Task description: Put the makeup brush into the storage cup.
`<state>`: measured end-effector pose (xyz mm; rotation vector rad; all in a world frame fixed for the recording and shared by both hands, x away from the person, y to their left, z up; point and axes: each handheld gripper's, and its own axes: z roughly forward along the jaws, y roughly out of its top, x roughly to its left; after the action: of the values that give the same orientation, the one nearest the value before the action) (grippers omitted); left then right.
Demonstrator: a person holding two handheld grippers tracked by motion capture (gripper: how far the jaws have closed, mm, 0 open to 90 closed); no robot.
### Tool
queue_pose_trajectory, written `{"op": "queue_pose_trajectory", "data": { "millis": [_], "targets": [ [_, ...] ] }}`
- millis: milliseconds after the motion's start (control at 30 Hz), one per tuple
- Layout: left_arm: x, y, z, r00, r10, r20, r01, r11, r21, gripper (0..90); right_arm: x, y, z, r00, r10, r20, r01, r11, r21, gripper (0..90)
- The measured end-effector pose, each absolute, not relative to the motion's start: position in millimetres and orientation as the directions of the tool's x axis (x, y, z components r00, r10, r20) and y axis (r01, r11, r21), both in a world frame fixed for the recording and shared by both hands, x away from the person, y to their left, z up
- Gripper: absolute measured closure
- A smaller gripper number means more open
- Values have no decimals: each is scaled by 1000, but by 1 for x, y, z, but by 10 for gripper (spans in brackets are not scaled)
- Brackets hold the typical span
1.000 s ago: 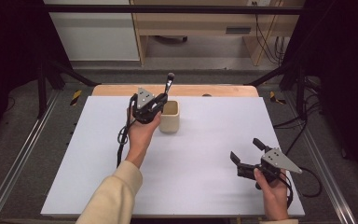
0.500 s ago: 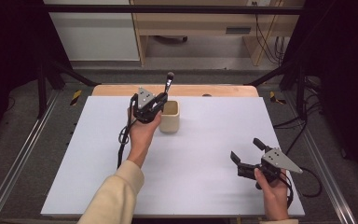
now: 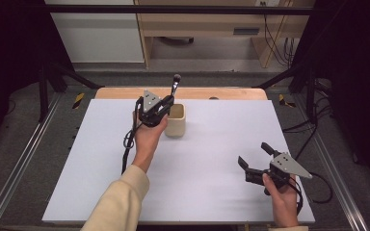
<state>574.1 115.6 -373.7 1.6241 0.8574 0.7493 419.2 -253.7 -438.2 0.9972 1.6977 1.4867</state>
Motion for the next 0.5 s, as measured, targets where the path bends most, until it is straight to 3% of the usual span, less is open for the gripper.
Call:
{"op": "queue_pose_trajectory", "data": {
  "millis": [500],
  "targets": [
    [580, 115, -380, 541, 841, 17, 153, -118, 981, 789, 419, -254, -439, -492, 871, 3, 120, 65, 991, 33]
  ]
}}
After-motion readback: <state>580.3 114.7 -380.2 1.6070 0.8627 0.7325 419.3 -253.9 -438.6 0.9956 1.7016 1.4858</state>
